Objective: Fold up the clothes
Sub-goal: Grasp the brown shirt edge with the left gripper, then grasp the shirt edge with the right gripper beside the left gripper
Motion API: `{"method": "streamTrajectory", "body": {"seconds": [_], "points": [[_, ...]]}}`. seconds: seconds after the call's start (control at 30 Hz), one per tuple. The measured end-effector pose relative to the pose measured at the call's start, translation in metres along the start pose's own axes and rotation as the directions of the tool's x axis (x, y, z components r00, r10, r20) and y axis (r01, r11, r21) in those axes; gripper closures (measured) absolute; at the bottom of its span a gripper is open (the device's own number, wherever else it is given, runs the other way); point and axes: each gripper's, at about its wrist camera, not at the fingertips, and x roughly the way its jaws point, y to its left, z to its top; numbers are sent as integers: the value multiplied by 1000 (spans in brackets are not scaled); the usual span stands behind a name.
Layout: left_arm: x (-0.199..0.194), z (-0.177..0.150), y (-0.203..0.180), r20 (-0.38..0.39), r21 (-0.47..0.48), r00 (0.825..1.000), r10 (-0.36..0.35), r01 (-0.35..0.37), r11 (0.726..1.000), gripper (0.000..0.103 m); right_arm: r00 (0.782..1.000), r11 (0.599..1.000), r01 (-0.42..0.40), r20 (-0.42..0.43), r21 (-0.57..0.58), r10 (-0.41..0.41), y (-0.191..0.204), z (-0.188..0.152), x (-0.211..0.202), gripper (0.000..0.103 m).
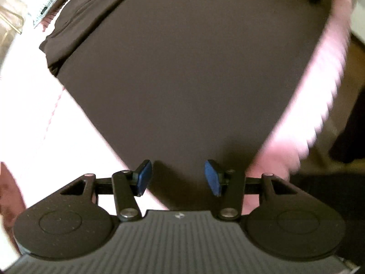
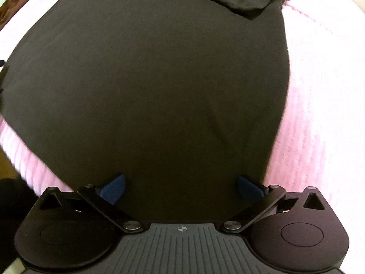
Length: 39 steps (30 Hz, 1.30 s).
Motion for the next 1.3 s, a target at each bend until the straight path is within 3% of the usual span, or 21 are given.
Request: {"method": "streamTrajectory", "body": {"seconds": [0.27, 0.33, 0.57, 0.67, 0.73, 0.77, 0.83, 0.9, 1.0, 1.17, 1.23, 1.3], "points": [[-10, -29, -38, 62, 154, 998, 20, -29, 988, 55, 983, 996, 34, 181, -84, -19, 32, -18, -33, 0], [-4, -30, -44, 82, 196, 997, 10, -26, 980, 56, 979, 995, 33, 201, -96, -13, 50, -27, -37, 0], [6, -41, -48, 148, 306, 985, 87, -129, 943, 52, 972, 989, 58, 233, -137, -25, 109, -39, -38, 0], [13, -51, -45, 165, 382, 982, 91, -148, 912, 67, 967, 975, 91, 251, -202, -39, 117, -39, -33, 0], [19, -56, -46, 168, 441, 983, 76, -144, 886, 86, 964, 961, 111, 262, -255, -42, 121, -37, -25, 0], [19, -56, -46, 164, 446, 984, 72, -139, 884, 87, 961, 948, 123, 274, -293, -40, 127, -40, -24, 0], [16, -51, -36, 147, 387, 987, 66, -119, 914, 95, 953, 917, 148, 302, -370, -31, 143, -46, -26, 0], [9, -43, -18, 140, 297, 989, 49, -89, 951, 96, 941, 881, 156, 337, -446, 4, 154, -42, -21, 0], [-15, -36, 8, 151, 91, 988, -20, 6, 996, 97, 911, 817, 190, 408, -544, 59, 184, -44, -20, 0], [-32, -27, 54, 185, -99, 978, -91, 111, 989, 97, 894, 771, 274, 449, -575, 17, 207, -36, 5, 3], [-36, -26, 62, 187, -121, 978, -92, 116, 986, 97, 888, 754, 311, 460, -579, -13, 213, -32, 19, 20], [-38, -26, 63, 183, -114, 979, -86, 108, 988, 97, 875, 747, 358, 481, -561, -58, 199, -38, 21, 21]]}}
